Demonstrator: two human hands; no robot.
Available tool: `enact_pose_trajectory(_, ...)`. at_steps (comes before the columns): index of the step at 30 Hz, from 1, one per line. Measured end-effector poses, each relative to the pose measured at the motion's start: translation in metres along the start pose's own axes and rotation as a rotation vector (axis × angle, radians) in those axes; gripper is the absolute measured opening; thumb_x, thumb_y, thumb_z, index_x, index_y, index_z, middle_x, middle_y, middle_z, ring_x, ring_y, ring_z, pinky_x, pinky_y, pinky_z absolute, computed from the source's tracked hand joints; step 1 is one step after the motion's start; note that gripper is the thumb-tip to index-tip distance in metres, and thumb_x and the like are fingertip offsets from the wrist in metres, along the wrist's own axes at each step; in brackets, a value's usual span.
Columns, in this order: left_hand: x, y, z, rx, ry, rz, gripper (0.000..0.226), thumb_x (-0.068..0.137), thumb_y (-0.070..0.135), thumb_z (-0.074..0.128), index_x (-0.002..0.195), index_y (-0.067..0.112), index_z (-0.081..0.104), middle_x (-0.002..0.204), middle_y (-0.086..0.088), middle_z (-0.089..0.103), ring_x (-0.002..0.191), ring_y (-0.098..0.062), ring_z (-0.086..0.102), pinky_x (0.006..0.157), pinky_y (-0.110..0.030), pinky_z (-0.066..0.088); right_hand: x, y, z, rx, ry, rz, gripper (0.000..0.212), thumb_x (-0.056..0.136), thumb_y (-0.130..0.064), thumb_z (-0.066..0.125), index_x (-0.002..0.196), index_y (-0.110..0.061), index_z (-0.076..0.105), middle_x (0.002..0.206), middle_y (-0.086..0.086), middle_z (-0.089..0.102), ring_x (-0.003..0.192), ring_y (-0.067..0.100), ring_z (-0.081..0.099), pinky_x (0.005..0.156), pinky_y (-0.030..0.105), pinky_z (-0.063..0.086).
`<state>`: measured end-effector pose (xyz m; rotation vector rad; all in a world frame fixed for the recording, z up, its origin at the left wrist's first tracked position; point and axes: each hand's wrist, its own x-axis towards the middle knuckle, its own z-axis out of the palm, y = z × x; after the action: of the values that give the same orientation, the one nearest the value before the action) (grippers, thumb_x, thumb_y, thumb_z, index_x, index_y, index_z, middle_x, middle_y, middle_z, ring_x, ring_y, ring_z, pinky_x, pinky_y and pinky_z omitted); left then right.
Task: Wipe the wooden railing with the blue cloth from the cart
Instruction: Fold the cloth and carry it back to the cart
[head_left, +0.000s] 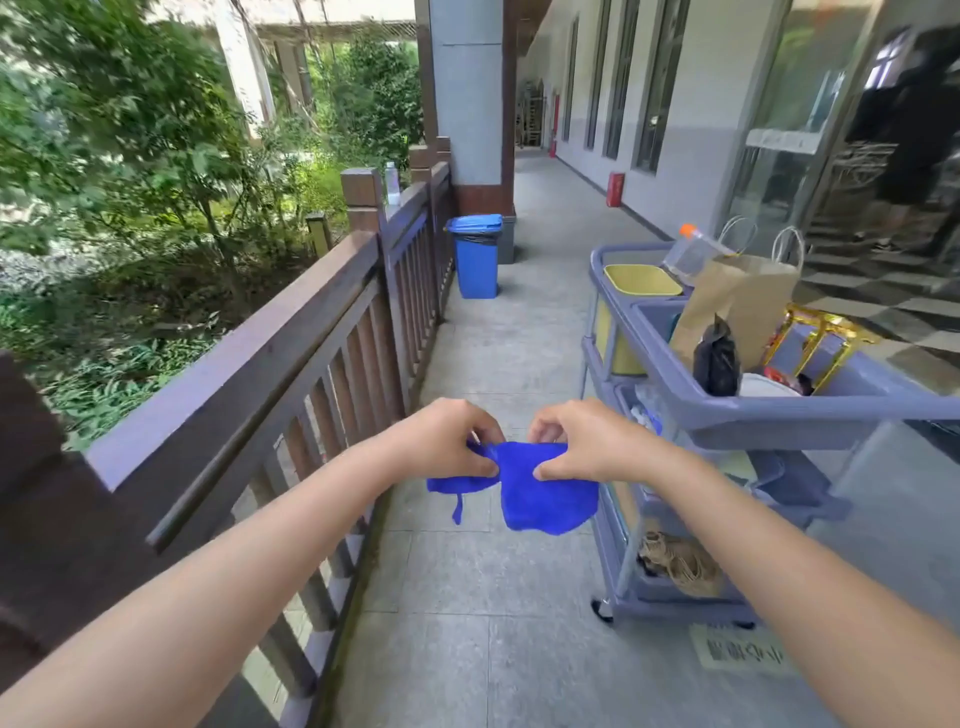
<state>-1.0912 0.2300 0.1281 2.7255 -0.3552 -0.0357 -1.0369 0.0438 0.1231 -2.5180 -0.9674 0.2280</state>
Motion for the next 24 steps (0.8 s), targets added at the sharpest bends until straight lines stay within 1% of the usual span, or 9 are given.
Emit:
enact_pose_trajectory(2,0.04,-0.012,0.004,-0.009,-0.025,-0.004,0.015,0.074,0.02,0.066,0.087,0.023,0.07,0.076,0.012,0.064,0.068,0.0,0.055,0.056,-0.001,0.037,0.029,0.029,-0.007,0.014,-0.023,0.017,0.02,0.069,-0.021,0.069,0.088,-0.022,0.063,0.086,-0.006,0.063,0.085,0.013,0.061,0.071,0.027,0.05)
enact_pose_trajectory(4,0.083,-0.022,0.003,-0.02,-0.031,-0.005,0.015,0.074,0.019,0.066,0.088,0.023,0.07,0.074,0.015,0.062,0.065,0.003,0.054,0.055,-0.001,0.037,0.06,0.057,-0.019,0.009,-0.012,0.026,0.02,0.069,-0.023,0.068,0.088,-0.024,0.064,0.085,-0.007,0.063,0.085,0.014,0.062,0.072,0.029,0.051)
enact_pose_trajectory(7,0.148,-0.031,-0.005,-0.021,-0.03,-0.001,0.014,0.075,0.018,0.066,0.088,0.021,0.07,0.071,0.017,0.059,0.067,-0.001,0.054,0.055,-0.001,0.037,0.106,0.096,-0.042,0.01,0.013,0.039,0.02,0.068,-0.024,0.068,0.087,-0.024,0.064,0.084,-0.007,0.063,0.084,0.014,0.061,0.068,0.027,0.05)
enact_pose_trajectory(12,0.246,-0.055,-0.018,-0.003,-0.033,0.002,0.016,0.075,0.018,0.066,0.09,0.019,0.07,0.076,0.013,0.061,0.073,-0.006,0.056,0.055,-0.002,0.038,0.183,0.156,-0.072,0.015,0.004,0.054,0.021,0.068,-0.024,0.069,0.089,-0.021,0.063,0.091,-0.001,0.066,0.087,0.017,0.061,0.077,0.034,0.053)
enact_pose_trajectory(14,0.279,-0.068,-0.019,-0.003,-0.028,-0.005,0.015,0.075,0.019,0.066,0.089,0.02,0.069,0.077,0.012,0.062,0.073,-0.006,0.056,0.056,-0.005,0.038,0.214,0.174,-0.079,0.018,-0.006,0.061,0.018,0.068,-0.024,0.069,0.085,-0.024,0.062,0.086,-0.004,0.064,0.084,0.017,0.061,0.072,0.031,0.052)
enact_pose_trajectory(17,0.329,-0.099,-0.021,0.0,-0.035,-0.016,0.015,0.074,0.019,0.066,0.088,0.022,0.069,0.077,0.011,0.062,0.073,-0.007,0.056,0.064,-0.019,0.043,0.265,0.2,-0.084,0.026,-0.026,0.064,0.019,0.069,-0.024,0.068,0.087,-0.024,0.062,0.084,-0.007,0.062,0.083,0.014,0.061,0.064,0.023,0.049)
enact_pose_trajectory(20,0.381,-0.138,-0.026,-0.001,-0.048,-0.009,0.015,0.074,0.019,0.066,0.089,0.021,0.069,0.076,0.011,0.061,0.072,-0.006,0.055,0.062,-0.016,0.041,0.322,0.224,-0.087,0.038,-0.021,0.074,0.02,0.07,-0.024,0.068,0.089,-0.022,0.063,0.085,-0.007,0.062,0.085,0.014,0.061,0.068,0.025,0.05)
enact_pose_trajectory(22,0.421,-0.165,-0.033,0.007,-0.055,0.017,0.016,0.075,0.017,0.066,0.09,0.019,0.069,0.079,0.01,0.064,0.074,-0.007,0.056,0.059,-0.013,0.041,0.362,0.239,-0.09,0.043,-0.001,0.092,0.019,0.07,-0.024,0.067,0.088,-0.023,0.063,0.084,-0.008,0.062,0.084,0.014,0.061,0.065,0.022,0.049)
enact_pose_trajectory(24,0.462,-0.187,-0.043,0.019,-0.071,0.053,0.017,0.075,0.017,0.066,0.091,0.018,0.069,0.087,0.005,0.068,0.079,-0.01,0.059,0.068,-0.02,0.046,0.399,0.253,-0.096,0.043,0.02,0.12,0.017,0.07,-0.023,0.067,0.086,-0.023,0.062,0.082,-0.01,0.061,0.082,0.012,0.06,0.061,0.019,0.046)
